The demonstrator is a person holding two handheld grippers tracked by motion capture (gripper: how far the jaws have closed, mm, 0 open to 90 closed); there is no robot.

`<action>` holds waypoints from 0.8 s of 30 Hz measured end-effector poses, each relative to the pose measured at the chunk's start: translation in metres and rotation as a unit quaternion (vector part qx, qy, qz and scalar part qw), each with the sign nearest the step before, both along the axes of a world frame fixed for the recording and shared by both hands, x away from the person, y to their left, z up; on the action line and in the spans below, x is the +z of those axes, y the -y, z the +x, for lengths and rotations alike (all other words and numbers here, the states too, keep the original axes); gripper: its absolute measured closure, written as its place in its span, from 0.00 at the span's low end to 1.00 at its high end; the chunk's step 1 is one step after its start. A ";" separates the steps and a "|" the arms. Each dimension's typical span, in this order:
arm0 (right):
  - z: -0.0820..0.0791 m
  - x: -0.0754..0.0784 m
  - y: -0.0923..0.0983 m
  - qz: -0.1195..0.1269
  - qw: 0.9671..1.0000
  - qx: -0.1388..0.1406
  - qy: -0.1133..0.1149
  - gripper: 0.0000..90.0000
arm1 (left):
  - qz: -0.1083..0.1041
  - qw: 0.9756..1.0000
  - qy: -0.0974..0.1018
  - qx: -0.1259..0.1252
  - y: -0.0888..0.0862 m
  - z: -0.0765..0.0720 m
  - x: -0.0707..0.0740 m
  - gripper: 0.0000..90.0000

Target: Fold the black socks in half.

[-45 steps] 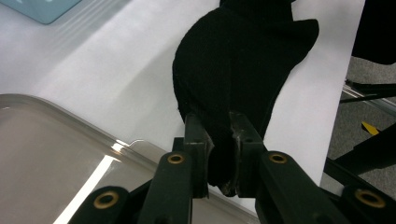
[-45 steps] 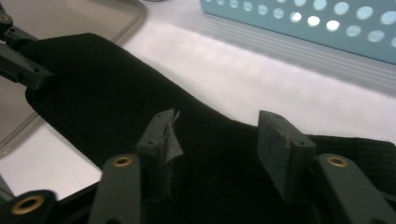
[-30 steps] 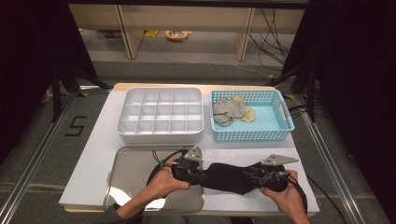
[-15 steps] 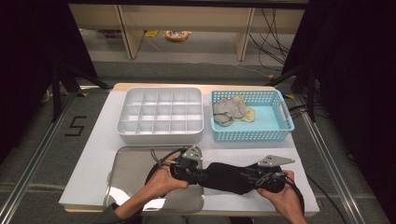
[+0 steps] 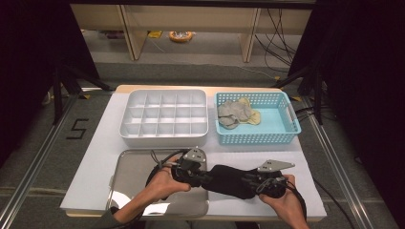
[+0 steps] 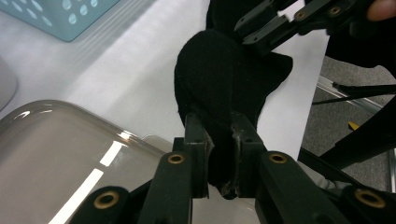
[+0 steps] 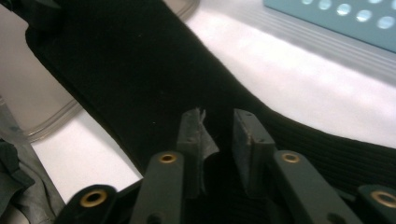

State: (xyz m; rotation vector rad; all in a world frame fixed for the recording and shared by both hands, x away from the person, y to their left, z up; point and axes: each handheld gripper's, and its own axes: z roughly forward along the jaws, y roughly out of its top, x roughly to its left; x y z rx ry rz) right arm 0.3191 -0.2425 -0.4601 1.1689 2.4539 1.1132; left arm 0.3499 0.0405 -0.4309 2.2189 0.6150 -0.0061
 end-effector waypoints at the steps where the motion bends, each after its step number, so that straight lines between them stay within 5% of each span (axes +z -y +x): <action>1: 0.001 -0.001 -0.001 -0.003 1.000 0.005 -0.004 0.86 | 0.005 1.000 0.001 0.003 0.000 -0.001 0.001 0.88; 13: 0.004 -0.019 -0.022 -0.032 0.999 0.018 -0.027 0.94 | -0.024 1.000 -0.010 0.001 0.002 0.000 0.010 0.90; 18: 0.004 -0.015 -0.021 -0.034 0.999 0.016 -0.038 0.94 | -0.035 0.999 -0.013 -0.003 0.010 0.002 0.015 0.90; 23: 0.003 -0.010 -0.012 -0.030 0.999 0.006 -0.015 0.94 | -0.048 0.999 -0.021 0.004 0.015 0.008 0.019 0.90; 24: 0.002 -0.009 -0.011 -0.032 0.999 0.004 -0.032 0.94 | -0.053 0.998 -0.024 0.006 0.017 0.009 0.020 0.90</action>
